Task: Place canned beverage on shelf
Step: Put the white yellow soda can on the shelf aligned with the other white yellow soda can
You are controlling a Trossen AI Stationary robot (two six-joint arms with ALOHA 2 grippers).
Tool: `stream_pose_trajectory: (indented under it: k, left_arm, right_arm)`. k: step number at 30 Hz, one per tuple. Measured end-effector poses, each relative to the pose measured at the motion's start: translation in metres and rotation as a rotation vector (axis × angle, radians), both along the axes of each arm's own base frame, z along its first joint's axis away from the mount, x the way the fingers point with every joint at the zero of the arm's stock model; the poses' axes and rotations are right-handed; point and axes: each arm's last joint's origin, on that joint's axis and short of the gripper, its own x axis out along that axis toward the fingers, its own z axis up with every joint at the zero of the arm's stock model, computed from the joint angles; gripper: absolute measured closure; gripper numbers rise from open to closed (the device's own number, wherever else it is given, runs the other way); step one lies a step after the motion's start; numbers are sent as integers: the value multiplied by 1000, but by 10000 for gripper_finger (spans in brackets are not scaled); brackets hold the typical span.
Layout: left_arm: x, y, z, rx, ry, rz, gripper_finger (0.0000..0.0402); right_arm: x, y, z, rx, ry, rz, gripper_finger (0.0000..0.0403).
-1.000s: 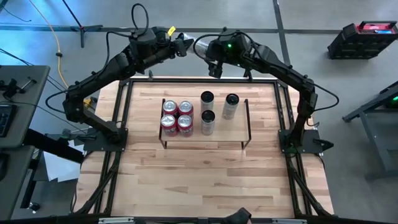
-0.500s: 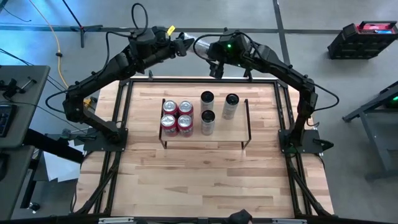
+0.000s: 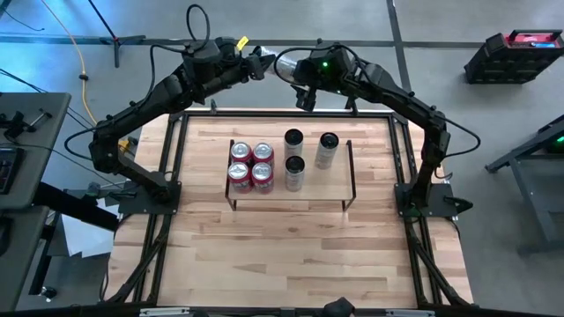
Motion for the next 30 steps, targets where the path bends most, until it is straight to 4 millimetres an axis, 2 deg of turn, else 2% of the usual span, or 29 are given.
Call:
stream_pose_trajectory:
  k: [12,30]
  left_arm:
    - [0,0,0,1,1,-2,159]
    - [0,0,0,1,1,-1,159]
  right_arm:
    - [0,0,1,-4,-7,-2,148]
    - [0,0,1,-4,-7,-1,148]
